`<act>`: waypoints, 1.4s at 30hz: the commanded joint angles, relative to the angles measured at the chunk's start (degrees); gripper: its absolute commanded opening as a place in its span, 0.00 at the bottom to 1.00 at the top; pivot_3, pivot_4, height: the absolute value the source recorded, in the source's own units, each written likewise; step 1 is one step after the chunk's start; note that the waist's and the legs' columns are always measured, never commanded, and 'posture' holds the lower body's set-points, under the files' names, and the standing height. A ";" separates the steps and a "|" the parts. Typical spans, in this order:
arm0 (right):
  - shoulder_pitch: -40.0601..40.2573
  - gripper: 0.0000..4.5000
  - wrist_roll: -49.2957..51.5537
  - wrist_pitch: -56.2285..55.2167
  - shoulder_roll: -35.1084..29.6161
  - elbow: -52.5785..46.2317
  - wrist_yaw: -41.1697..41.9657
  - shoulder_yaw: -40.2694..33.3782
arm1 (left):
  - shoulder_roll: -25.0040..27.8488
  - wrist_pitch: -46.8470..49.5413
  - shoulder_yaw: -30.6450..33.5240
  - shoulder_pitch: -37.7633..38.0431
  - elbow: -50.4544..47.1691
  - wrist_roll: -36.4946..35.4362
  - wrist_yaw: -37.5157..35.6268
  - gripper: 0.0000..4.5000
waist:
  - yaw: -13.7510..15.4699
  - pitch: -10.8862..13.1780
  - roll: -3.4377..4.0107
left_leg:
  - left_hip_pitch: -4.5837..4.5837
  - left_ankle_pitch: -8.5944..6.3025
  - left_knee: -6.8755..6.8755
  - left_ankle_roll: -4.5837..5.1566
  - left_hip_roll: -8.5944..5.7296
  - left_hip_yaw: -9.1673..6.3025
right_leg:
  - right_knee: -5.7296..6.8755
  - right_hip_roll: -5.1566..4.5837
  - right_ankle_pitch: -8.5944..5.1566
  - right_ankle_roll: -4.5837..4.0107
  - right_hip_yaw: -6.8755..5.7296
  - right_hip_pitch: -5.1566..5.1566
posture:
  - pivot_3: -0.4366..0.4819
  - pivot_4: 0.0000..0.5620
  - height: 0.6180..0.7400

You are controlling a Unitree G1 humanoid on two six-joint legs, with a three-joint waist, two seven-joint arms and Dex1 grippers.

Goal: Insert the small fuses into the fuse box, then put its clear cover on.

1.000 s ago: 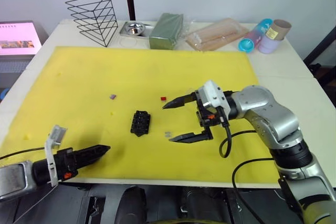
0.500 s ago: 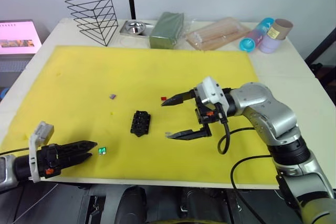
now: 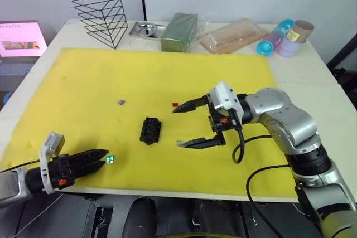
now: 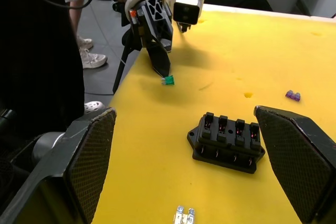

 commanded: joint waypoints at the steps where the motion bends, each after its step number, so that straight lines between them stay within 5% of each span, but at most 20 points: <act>1: -0.13 1.00 0.72 -0.45 -0.36 -2.43 0.08 -0.70 | -1.81 -0.38 -1.58 -1.47 0.00 0.04 0.89 0.99 | 0.10 0.00 0.01 | 0.00 0.00 0.01 0.00 -0.01 -0.01 | 0.00 0.00 0.00 0.00 -0.01 0.02 | 0.48 0.27 1.00; 14: 0.12 1.00 0.50 -0.32 -0.84 -2.56 0.42 -0.63 | -4.41 0.04 -3.86 -3.25 -0.59 1.38 4.03 0.99 | 0.16 -0.01 0.03 | 0.00 0.01 0.05 0.02 -0.46 -0.16 | 0.00 -0.44 -0.03 0.08 -0.05 0.17 | 0.48 0.27 1.00; 18: 0.20 1.00 0.48 -0.41 -0.83 -2.59 0.38 -0.66 | -4.65 0.28 -4.20 -1.79 -2.20 4.85 3.64 0.79 | 0.09 -0.01 0.03 | 0.02 0.02 0.05 0.03 -0.61 -0.21 | 0.00 -0.68 -0.06 0.16 -0.14 0.23 | 0.48 0.27 1.00; 28: 0.51 1.00 0.17 -0.87 -0.56 -2.57 0.18 -0.49 | -4.90 -3.26 -5.35 3.05 -4.71 18.00 -1.15 0.01 | -0.53 -0.07 0.21 | 0.13 0.01 -0.08 0.03 -0.62 -0.33 | 0.00 -0.68 -0.11 0.26 -0.13 0.24 | 0.48 0.27 1.00; 37: -0.60 1.00 0.33 -0.37 -0.10 -1.04 0.54 -0.63 | -4.30 0.33 -0.35 2.17 -6.30 12.22 -4.47 0.01 | -0.64 -0.08 0.26 | 0.15 0.01 -0.14 0.03 -0.60 -0.46 | 0.00 -0.62 -0.12 0.28 -0.13 0.25 | 0.48 0.27 1.00; 42: -4.51 1.00 6.99 9.65 0.65 0.33 -2.24 -4.31 | -2.99 -5.25 5.44 -3.37 -19.53 6.86 -8.18 0.01 | -0.36 0.12 -0.05 | 0.01 0.01 -0.06 0.02 -0.58 -0.58 | 0.00 -0.67 -0.12 0.28 -0.17 0.21 | 0.48 0.27 1.00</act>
